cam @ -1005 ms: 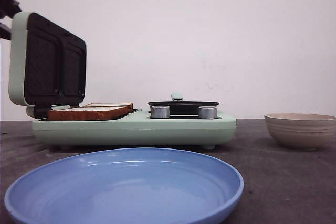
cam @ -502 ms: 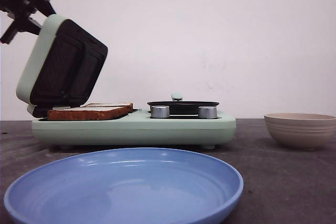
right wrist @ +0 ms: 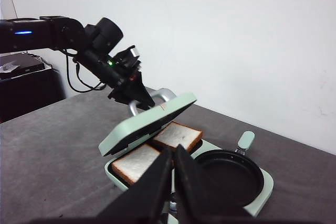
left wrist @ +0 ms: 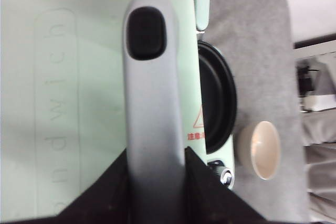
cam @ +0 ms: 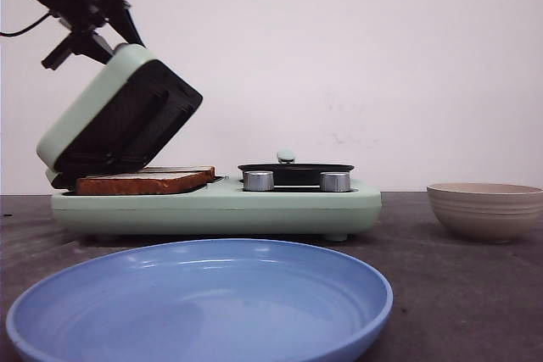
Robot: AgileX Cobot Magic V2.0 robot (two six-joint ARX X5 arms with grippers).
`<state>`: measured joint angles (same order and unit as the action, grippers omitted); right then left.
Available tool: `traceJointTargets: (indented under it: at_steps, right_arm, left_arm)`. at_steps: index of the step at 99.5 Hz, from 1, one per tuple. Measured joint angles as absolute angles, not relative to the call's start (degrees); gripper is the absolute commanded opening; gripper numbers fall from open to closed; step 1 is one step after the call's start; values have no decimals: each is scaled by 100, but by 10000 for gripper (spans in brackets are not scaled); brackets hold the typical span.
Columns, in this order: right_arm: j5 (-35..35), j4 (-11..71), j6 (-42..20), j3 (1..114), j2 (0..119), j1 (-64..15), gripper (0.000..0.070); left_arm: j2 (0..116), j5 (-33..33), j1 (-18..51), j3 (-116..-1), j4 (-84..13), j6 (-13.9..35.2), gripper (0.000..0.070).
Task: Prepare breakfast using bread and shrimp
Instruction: 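Grasp the sandwich maker lid with the left gripper and swing it down, then release the closed lid and raise the left gripper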
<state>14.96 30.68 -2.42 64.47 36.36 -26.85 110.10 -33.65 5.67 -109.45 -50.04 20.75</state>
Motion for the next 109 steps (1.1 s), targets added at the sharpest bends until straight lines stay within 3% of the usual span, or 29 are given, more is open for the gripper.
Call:
traceJointTargets:
  at_steps: [14,52,109]
  right_arm:
    - [1496,3068,-242,6447,3636,-2685,0]
    - [1496,3085,-242,6447,3636,-2685,0]
    - [1496,3256,-244,6447,3636,-2685,0]
  left_arm:
    - [11013,-2681,930,-10945,-4954,2064,0]
    - [11220,-1837,1544,-10943,-4694,2005,0]
    - [11946,-1988,1927,-11028,-4716,1857,0]
